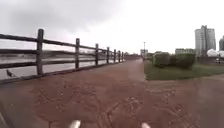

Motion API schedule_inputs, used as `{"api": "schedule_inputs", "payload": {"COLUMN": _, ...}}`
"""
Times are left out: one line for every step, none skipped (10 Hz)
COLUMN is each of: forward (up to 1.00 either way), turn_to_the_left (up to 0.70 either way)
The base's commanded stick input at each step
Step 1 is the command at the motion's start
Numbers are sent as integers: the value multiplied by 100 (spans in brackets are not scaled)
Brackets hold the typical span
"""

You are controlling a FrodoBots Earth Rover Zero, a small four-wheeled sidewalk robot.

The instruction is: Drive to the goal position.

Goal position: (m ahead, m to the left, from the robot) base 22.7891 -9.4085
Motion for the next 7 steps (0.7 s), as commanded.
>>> {"api": "schedule_inputs", "payload": {"forward": 70, "turn_to_the_left": -6}}
{"api": "schedule_inputs", "payload": {"forward": 70, "turn_to_the_left": -25}}
{"api": "schedule_inputs", "payload": {"forward": 70, "turn_to_the_left": -29}}
{"api": "schedule_inputs", "payload": {"forward": 70, "turn_to_the_left": 0}}
{"api": "schedule_inputs", "payload": {"forward": 70, "turn_to_the_left": 0}}
{"api": "schedule_inputs", "payload": {"forward": 70, "turn_to_the_left": 0}}
{"api": "schedule_inputs", "payload": {"forward": 70, "turn_to_the_left": 0}}
